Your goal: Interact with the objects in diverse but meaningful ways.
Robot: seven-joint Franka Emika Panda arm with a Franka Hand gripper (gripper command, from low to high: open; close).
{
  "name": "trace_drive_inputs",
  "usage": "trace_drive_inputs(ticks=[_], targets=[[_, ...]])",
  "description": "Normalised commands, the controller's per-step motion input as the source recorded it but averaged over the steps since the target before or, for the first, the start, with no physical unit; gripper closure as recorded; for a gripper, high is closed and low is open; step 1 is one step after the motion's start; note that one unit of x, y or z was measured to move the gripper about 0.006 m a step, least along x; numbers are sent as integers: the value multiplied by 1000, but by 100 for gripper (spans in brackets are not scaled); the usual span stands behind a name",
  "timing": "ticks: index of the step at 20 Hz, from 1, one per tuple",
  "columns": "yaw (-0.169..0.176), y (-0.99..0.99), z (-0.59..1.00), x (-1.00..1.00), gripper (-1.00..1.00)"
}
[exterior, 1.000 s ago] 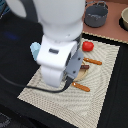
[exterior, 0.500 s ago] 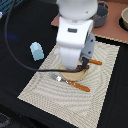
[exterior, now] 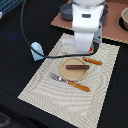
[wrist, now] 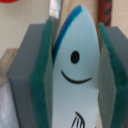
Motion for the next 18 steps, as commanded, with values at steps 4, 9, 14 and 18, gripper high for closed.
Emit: trace_drive_inputs(ticks=[4, 9, 14, 18], targets=[[18, 732, -46, -466, 100], [8, 667, -105, -540, 100], [1, 549, -196, -555, 100], [4, 370, -286, -593, 100]])
